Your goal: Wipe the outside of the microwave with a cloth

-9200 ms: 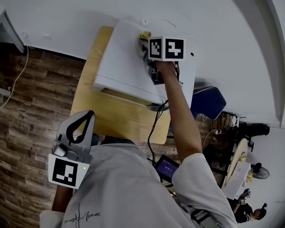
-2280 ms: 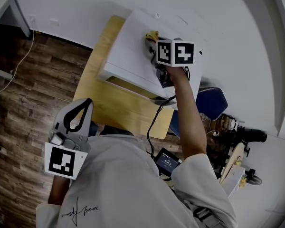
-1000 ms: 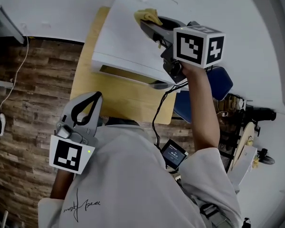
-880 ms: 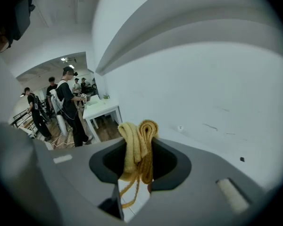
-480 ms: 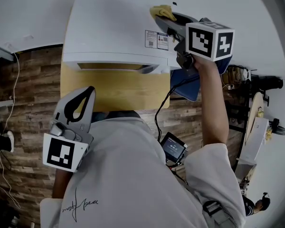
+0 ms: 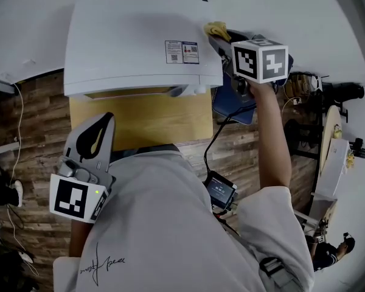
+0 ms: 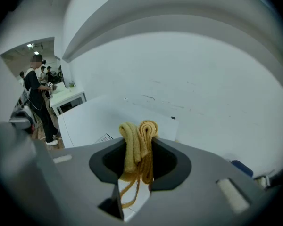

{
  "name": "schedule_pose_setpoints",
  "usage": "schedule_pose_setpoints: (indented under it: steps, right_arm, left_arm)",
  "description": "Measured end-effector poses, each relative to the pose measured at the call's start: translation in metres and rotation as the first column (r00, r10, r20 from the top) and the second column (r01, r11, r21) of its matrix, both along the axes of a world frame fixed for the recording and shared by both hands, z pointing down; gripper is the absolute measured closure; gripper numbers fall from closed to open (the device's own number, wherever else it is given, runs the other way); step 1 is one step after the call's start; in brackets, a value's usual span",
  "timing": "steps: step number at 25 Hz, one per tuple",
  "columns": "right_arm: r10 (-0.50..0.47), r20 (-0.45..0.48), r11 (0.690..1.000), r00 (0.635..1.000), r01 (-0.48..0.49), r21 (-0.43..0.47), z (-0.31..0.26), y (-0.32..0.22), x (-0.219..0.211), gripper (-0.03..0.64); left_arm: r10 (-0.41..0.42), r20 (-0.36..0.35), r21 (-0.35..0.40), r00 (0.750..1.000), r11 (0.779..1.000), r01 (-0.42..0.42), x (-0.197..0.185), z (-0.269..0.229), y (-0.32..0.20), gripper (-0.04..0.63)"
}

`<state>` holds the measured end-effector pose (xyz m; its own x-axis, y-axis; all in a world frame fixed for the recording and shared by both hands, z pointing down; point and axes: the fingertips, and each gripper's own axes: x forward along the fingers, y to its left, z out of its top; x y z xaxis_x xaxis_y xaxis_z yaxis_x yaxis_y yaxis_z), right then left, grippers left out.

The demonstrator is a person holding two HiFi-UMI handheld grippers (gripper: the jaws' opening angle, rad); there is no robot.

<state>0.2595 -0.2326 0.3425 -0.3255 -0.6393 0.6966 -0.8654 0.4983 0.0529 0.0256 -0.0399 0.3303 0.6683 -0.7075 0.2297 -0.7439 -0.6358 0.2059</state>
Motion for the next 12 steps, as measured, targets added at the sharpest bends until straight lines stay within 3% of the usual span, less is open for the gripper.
schedule_pose_setpoints:
  steps: [3, 7, 12]
  right_arm:
    - [0.027, -0.126, 0.999, 0.992, -0.024, 0.024, 0.013, 0.001, 0.021, 0.492]
    - [0.045, -0.318, 0.998, 0.947, -0.033, 0.045, 0.032, 0.009, 0.041, 0.492]
    - [0.080, -0.324, 0.996, 0.943, -0.067, 0.051, 0.048, 0.024, 0.038, 0.492]
  left_arm:
    - [-0.007, -0.015, 0.001, 1.000, 1.000, 0.007, -0.001, -0.002, -0.002, 0.604]
    - [-0.007, -0.003, -0.012, 1.000, 1.000, 0.007, -0.004, 0.005, 0.001, 0.604]
    - [-0.033, -0.010, -0.016, 0.999, 0.999, 0.033, -0.016, 0.007, 0.007, 0.604]
